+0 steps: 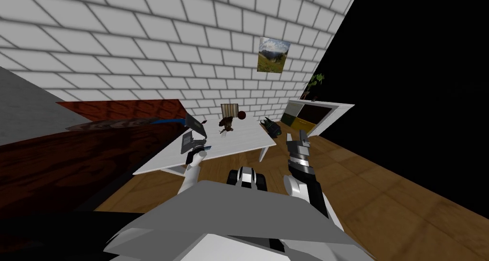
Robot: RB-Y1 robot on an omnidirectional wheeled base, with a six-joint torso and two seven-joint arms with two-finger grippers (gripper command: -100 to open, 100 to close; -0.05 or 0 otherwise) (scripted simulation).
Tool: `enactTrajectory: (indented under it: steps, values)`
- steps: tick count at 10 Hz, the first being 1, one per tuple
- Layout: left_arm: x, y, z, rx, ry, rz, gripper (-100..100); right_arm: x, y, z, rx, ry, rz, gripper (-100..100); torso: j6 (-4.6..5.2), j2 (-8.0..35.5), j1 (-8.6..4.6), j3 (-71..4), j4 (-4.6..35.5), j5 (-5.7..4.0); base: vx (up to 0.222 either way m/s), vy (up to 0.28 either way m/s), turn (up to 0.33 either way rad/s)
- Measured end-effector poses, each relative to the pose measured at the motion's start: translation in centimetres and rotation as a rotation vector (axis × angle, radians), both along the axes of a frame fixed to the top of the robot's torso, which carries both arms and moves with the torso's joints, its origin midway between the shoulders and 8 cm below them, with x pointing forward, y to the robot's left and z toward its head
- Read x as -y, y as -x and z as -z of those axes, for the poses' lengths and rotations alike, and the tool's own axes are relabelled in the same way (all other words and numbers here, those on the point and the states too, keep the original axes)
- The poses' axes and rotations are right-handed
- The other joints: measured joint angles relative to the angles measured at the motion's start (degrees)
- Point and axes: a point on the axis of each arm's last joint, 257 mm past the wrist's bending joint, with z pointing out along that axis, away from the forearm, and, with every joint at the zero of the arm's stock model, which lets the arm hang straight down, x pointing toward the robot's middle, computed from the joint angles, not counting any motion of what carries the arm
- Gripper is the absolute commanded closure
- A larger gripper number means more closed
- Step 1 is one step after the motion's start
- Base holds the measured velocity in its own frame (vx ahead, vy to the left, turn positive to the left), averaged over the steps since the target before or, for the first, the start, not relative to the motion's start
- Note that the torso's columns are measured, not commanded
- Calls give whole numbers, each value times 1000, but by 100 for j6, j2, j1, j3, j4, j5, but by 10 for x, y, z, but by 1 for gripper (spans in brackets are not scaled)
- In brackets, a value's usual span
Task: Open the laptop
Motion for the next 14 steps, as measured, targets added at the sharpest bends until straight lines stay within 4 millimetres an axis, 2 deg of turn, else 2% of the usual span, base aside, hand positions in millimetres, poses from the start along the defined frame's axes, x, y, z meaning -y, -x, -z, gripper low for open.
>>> enactTrajectory:
  steps: [4, 6, 9, 11, 12, 13, 14]
  values:
    - [-15, 14, 26, 22, 80, -69, -100, 0, 0, 0, 0, 0, 0, 0, -5, 4, 2, 2, 2, -2, 13, -69, -73]
    - [-32, 24, 32, 38, 104, -117, -100, 0, 0, 0, 0, 0, 0, 0, -6, 0, -1, 0, 1, -4, 21, -93, -84]
    - [-68, 49, 37, 72, 130, -202, -100, 0, 0, 0, 0, 0, 0, 0, -5, 0, 1, -1, 1, -3, 28, -106, -87]
    - [-85, 63, 38, 96, 147, -256, -100, 0, 0, 0, 0, 0, 0, 0, -6, 4, 13, 2, 2, 1, 18, -53, -51]
    - [-86, 64, 38, 99, 147, -259, -100, 0, 0, 0, 0, 0, 0, 0, -8, 6, 22, 3, 2, 3, 3, -8, 3]
    - [-86, 64, 38, 98, 147, -259, 100, 0, 0, 0, 0, 0, 0, 0, -7, 6, 21, 4, 3, 4, 0, 0, 0]
    - [-86, 64, 38, 98, 147, -259, 100, 0, 0, 0, 0, 0, 0, 0, -6, 4, 12, 2, 2, 1, -28, 51, -158]
